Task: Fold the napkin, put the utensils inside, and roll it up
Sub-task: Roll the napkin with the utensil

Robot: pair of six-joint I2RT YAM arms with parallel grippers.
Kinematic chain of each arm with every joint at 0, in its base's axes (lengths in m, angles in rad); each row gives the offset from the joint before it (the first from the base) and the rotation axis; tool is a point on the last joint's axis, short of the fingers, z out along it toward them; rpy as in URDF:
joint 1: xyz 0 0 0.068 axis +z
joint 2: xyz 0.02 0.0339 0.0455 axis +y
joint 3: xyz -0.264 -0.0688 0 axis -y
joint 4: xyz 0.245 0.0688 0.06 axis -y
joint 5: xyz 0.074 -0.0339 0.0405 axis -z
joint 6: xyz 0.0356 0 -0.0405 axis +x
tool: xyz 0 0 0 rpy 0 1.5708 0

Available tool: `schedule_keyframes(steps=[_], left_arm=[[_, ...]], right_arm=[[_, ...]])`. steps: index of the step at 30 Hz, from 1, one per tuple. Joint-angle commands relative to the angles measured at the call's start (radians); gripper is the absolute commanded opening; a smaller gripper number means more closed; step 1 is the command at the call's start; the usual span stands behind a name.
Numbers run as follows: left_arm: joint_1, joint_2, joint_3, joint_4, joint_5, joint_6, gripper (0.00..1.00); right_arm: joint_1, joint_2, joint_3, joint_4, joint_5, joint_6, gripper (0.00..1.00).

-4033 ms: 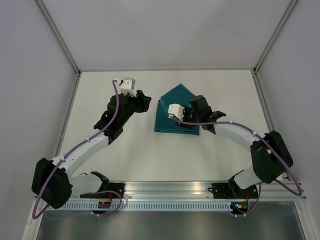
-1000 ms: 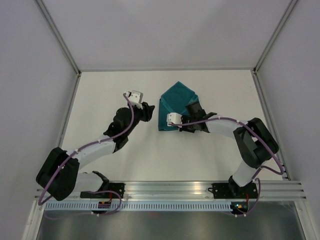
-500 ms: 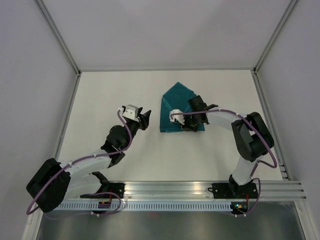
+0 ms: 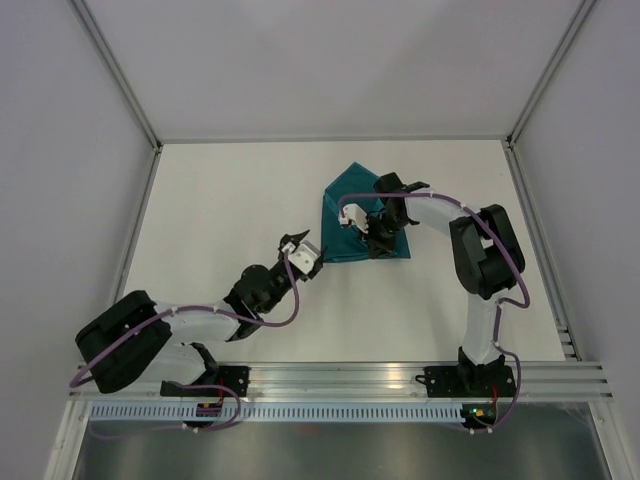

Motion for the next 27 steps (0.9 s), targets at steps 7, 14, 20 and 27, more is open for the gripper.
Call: schedule_keyframes(steps=[7, 14, 20, 27], left_arm=[[-0.098, 0.22, 0.202, -0.101, 0.17, 0.34, 0.65], [-0.118, 0.427, 0.352, -0.171, 0.207, 0.482, 0.68], [-0.118, 0.507, 0.403, -0.174, 0.212, 0.537, 0.7], [-0.116, 0.55, 0.432, -0.206, 0.209, 0.584, 0.73]], right_arm=[[-0.02, 0.097, 0.155, -0.176, -0.042, -0.032, 0.08], [-0.021, 0.161, 0.256, -0.272, -0.07, -0.032, 0.08], [-0.025, 0.173, 0.313, -0.297, -0.07, -0.017, 0.08], [-0.029, 0.186, 0.368, -0.328, -0.065, -0.017, 0.08]])
